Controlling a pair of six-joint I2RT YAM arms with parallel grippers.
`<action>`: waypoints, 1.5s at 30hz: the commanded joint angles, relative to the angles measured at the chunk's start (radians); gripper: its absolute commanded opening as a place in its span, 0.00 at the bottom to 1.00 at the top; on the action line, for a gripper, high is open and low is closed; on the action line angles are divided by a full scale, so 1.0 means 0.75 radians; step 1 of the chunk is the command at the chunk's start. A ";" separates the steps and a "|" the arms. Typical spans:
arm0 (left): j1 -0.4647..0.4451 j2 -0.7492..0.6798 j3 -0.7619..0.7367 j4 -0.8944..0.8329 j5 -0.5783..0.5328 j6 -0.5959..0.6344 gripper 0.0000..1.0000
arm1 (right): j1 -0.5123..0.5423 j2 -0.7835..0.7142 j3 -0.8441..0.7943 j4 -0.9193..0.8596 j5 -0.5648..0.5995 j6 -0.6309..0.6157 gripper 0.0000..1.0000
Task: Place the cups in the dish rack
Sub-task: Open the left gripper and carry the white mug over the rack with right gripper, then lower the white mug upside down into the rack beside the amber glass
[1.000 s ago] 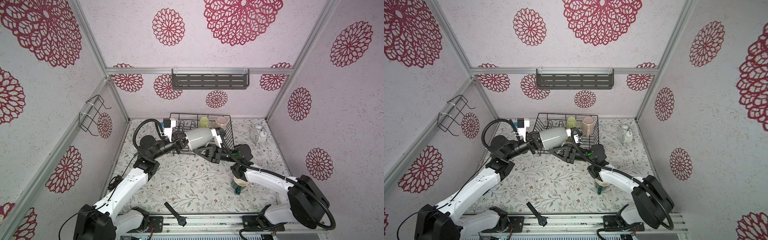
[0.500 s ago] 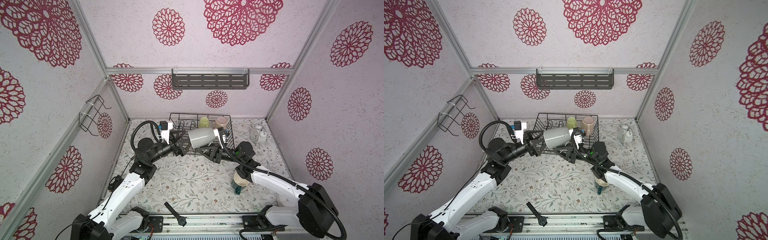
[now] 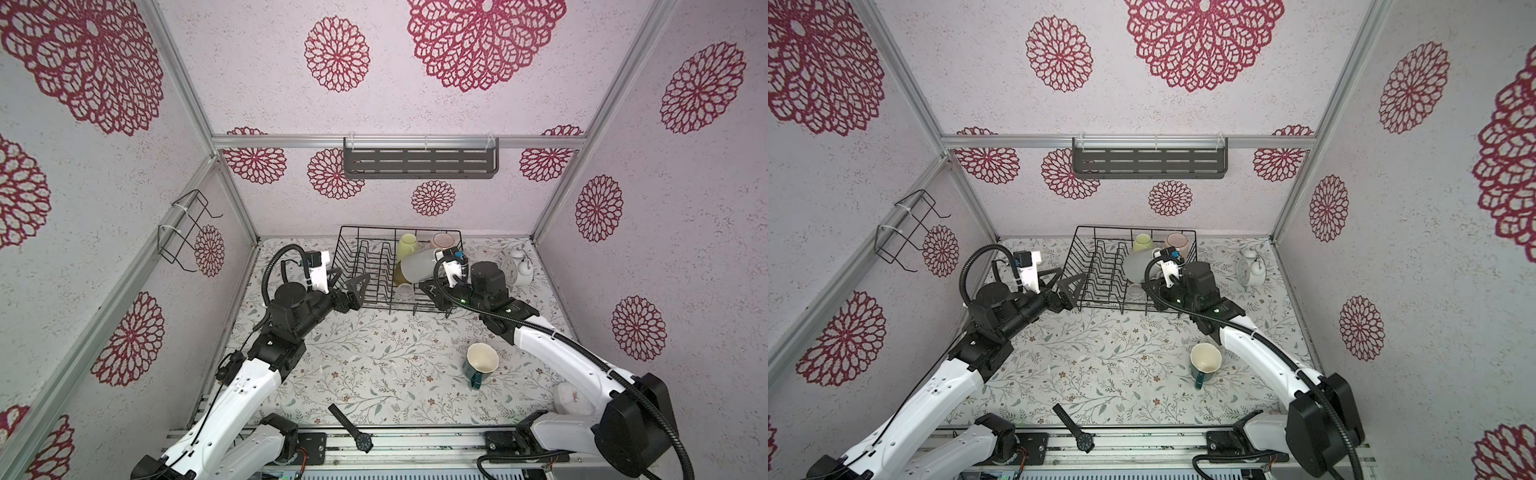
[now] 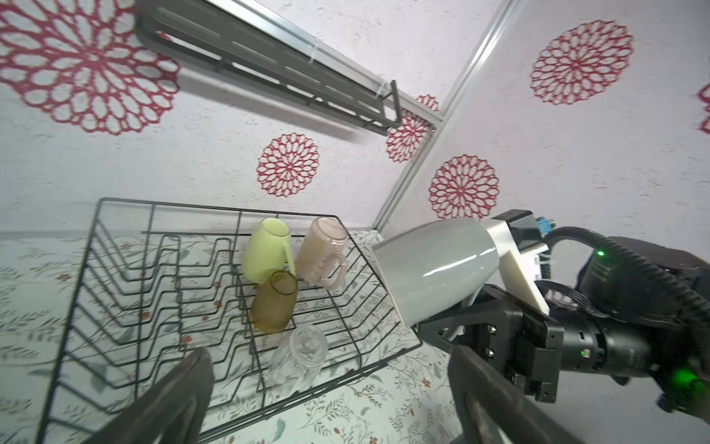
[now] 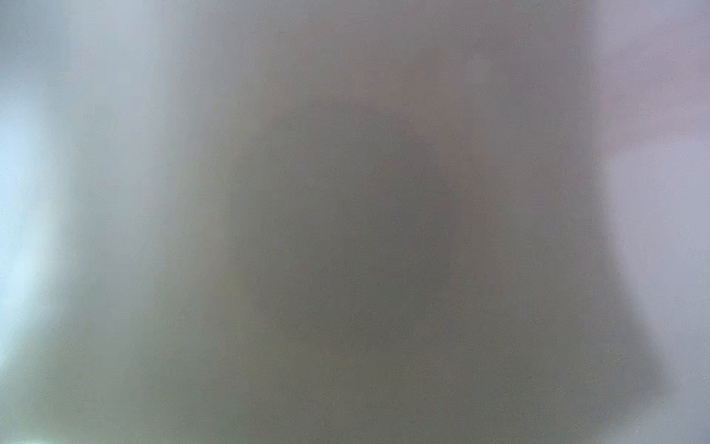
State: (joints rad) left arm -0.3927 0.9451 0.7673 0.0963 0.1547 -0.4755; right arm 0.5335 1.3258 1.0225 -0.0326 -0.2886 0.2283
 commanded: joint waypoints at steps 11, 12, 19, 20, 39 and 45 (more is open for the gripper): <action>0.021 -0.189 -0.063 -0.314 -0.515 0.027 0.98 | -0.126 0.441 0.387 -0.340 0.373 -0.213 0.00; 0.022 -0.197 -0.062 -0.339 -0.553 0.018 0.97 | -0.126 0.471 0.409 -0.350 0.392 -0.216 0.00; 0.029 -0.227 -0.069 -0.424 -0.662 0.018 0.97 | -0.137 0.634 0.513 -0.385 0.479 -0.267 0.00; 0.029 -0.229 -0.070 -0.433 -0.665 0.017 0.97 | -0.136 0.656 0.527 -0.392 0.473 -0.275 0.00; 0.035 -0.232 -0.080 -0.454 -0.699 0.045 0.97 | -0.177 0.906 0.696 -0.485 0.583 -0.329 0.00; 0.037 -0.232 -0.079 -0.458 -0.689 0.041 0.97 | -0.198 0.924 0.708 -0.520 0.581 -0.317 0.01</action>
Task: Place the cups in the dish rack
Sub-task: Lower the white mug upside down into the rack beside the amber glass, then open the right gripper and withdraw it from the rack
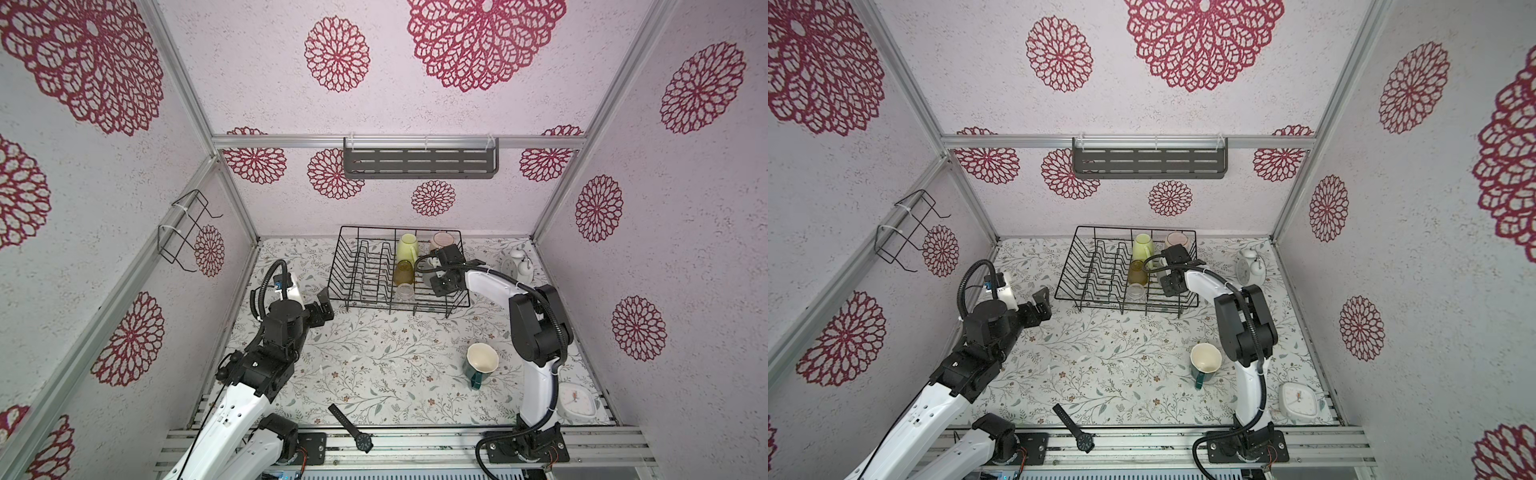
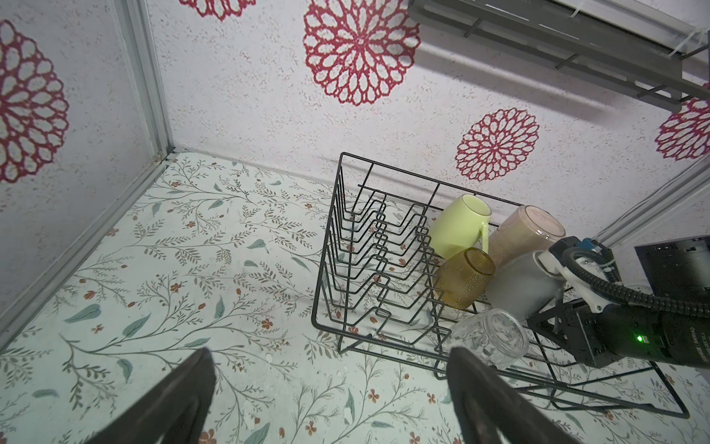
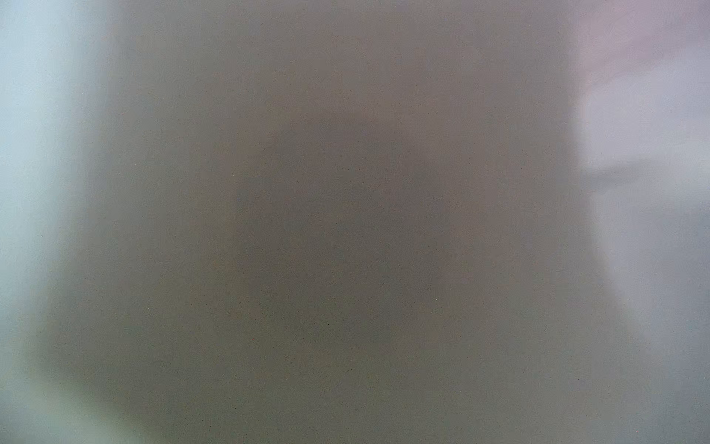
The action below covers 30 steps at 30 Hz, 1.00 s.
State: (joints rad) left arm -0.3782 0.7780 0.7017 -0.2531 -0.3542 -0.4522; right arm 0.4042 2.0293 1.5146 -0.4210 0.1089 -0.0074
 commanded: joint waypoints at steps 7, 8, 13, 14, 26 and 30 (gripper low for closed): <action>0.018 -0.019 0.016 -0.003 -0.006 0.007 0.97 | -0.037 -0.028 0.038 -0.021 0.018 0.010 0.19; 0.018 -0.019 0.019 -0.004 -0.004 0.006 0.97 | -0.038 -0.028 0.041 -0.027 0.018 0.010 0.21; 0.018 -0.025 0.028 -0.019 0.004 -0.002 0.97 | -0.037 -0.038 0.046 -0.042 0.031 0.001 0.31; 0.020 -0.027 0.027 -0.019 0.004 -0.004 0.97 | -0.038 -0.040 0.046 -0.042 0.038 0.002 0.33; 0.020 -0.066 0.022 -0.049 0.013 -0.020 0.97 | -0.038 -0.074 0.056 -0.080 0.118 -0.013 0.30; 0.021 -0.065 0.018 -0.043 0.015 -0.020 0.97 | -0.038 -0.087 0.057 -0.091 0.156 -0.021 0.31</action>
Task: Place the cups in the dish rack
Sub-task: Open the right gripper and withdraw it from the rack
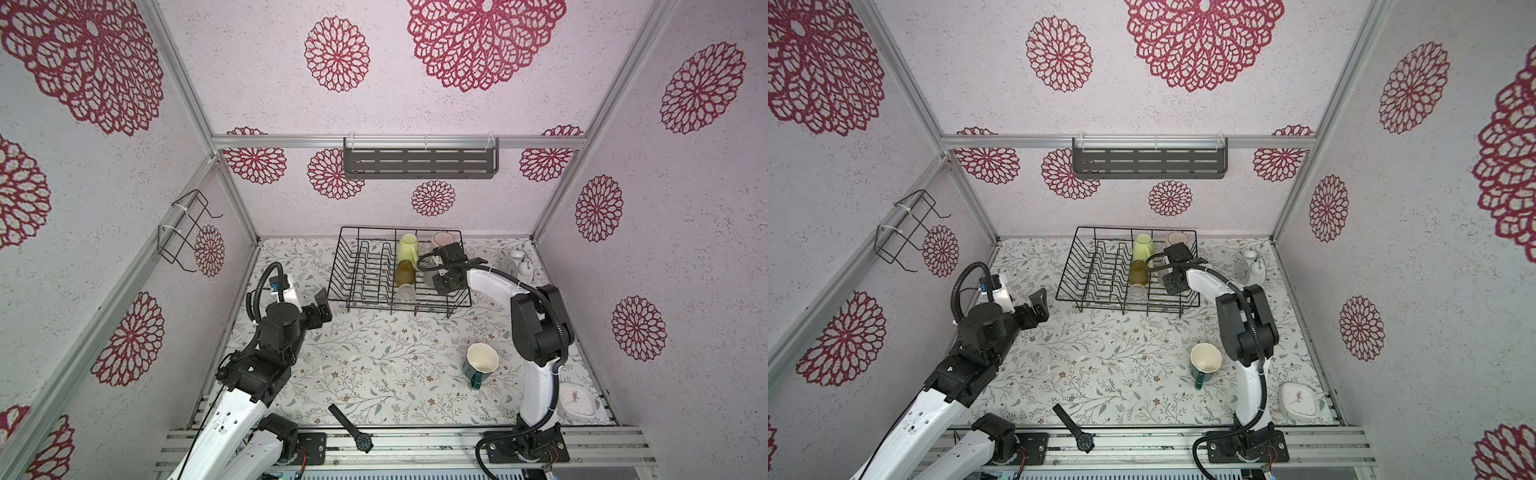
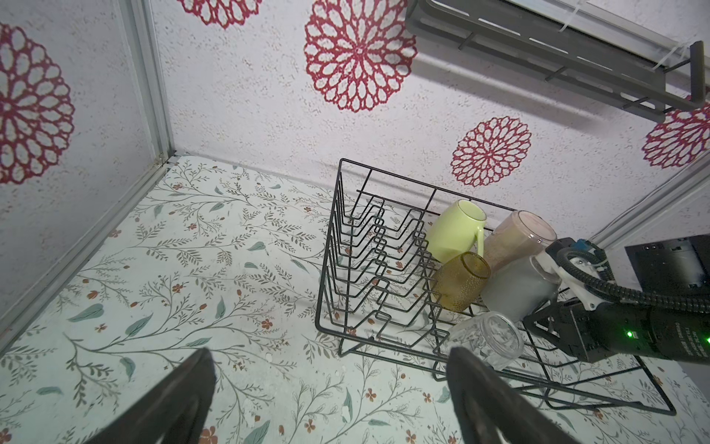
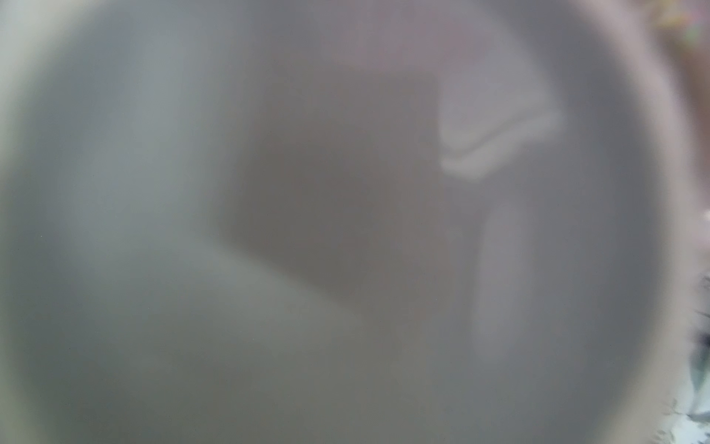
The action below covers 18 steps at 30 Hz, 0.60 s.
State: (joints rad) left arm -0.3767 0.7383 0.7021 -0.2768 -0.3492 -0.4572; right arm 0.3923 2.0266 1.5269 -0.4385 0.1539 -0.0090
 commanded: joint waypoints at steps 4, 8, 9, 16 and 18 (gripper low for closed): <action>0.018 -0.015 0.011 -0.011 0.008 -0.013 0.97 | -0.021 -0.088 0.042 -0.072 0.123 -0.022 0.32; 0.018 -0.012 0.016 -0.017 0.010 -0.018 0.97 | -0.021 -0.088 0.046 -0.082 0.143 -0.021 0.32; 0.018 -0.013 0.011 -0.018 0.008 -0.017 0.97 | -0.021 -0.087 0.046 -0.082 0.148 -0.021 0.32; 0.018 -0.005 0.012 -0.004 0.025 -0.024 0.97 | -0.023 -0.093 0.065 -0.088 0.158 -0.021 0.37; 0.019 -0.005 0.009 0.004 0.032 -0.015 0.97 | -0.023 -0.117 0.057 -0.075 0.138 -0.012 0.41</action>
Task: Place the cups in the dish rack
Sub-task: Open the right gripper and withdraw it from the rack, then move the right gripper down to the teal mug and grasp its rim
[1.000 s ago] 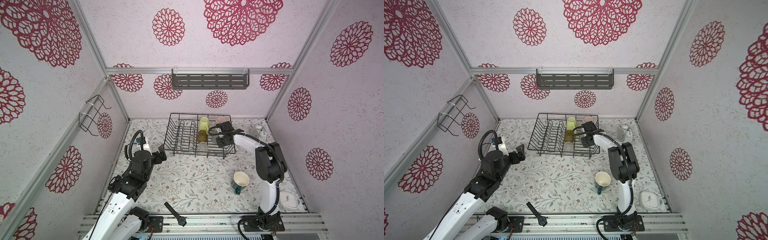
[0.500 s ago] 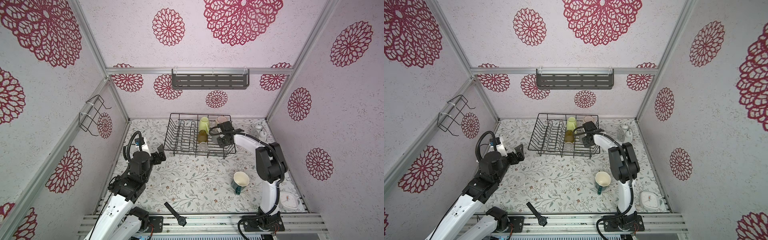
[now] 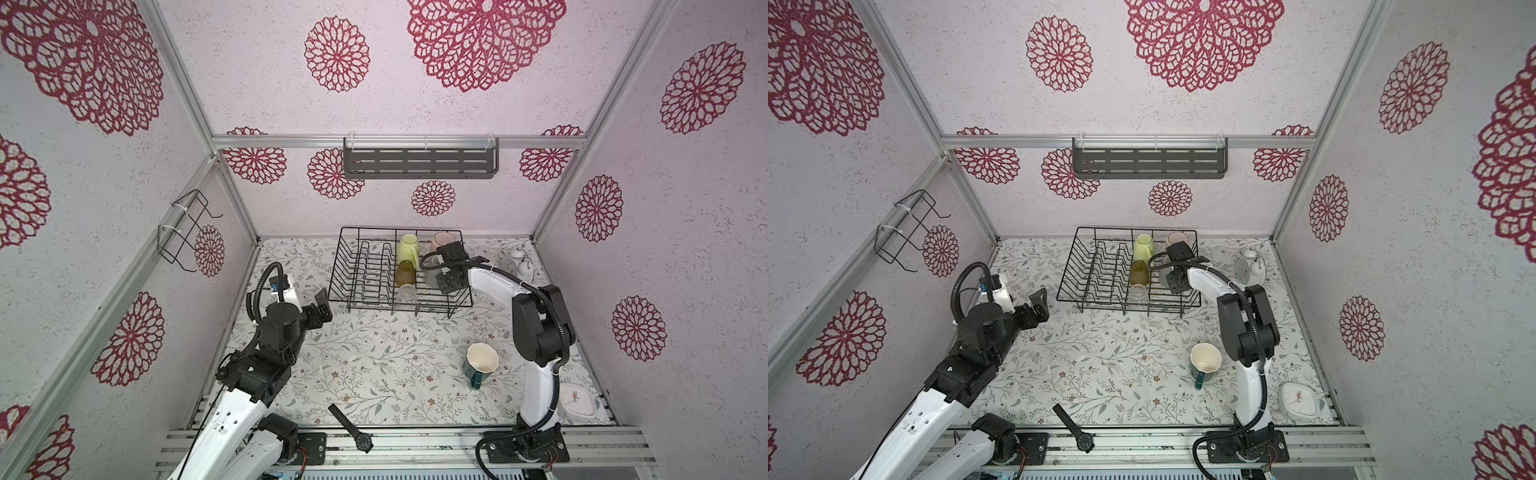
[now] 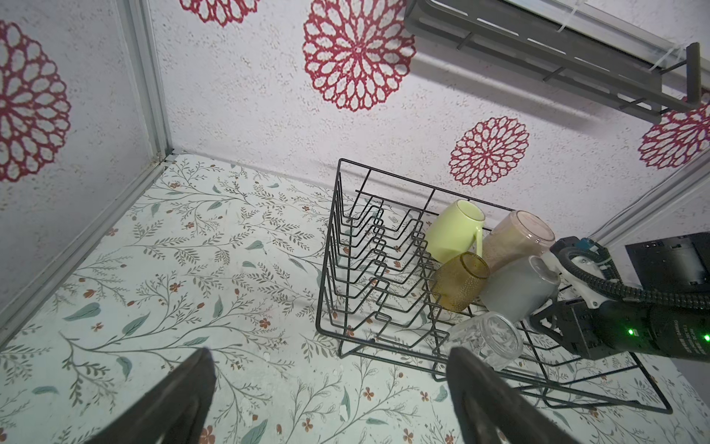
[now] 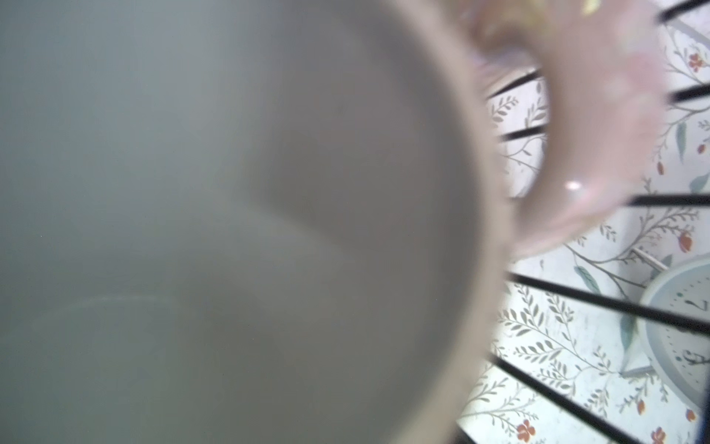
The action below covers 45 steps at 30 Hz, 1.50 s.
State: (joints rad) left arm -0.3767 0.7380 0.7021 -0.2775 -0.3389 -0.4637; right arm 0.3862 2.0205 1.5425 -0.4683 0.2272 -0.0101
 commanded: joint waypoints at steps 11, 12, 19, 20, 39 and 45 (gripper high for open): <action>0.020 -0.025 0.008 0.016 0.052 0.009 0.97 | -0.016 -0.366 -0.090 -0.056 -0.134 0.037 0.52; 0.018 -0.022 0.009 0.021 0.078 0.018 0.97 | -0.016 -0.418 -0.111 -0.045 -0.156 0.042 0.54; 0.018 0.095 0.118 0.023 0.284 0.018 0.97 | -0.018 -0.753 -0.286 0.044 -0.152 0.112 0.64; 0.016 0.129 0.149 -0.001 0.341 0.017 0.97 | -0.016 -0.799 -0.330 0.071 -0.104 0.143 0.66; -0.109 0.360 0.149 0.195 0.302 0.132 0.97 | -0.089 -1.410 -0.810 -0.581 -0.274 0.847 0.99; -0.134 0.401 0.147 0.269 0.312 0.151 0.97 | -0.089 -1.351 -0.811 -0.799 -0.305 0.846 0.93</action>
State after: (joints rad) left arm -0.4683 1.0367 0.7944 -0.1383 -0.0978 -0.3775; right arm 0.3241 1.0050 0.9260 -0.9291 0.0154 0.6037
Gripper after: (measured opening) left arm 0.974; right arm 0.932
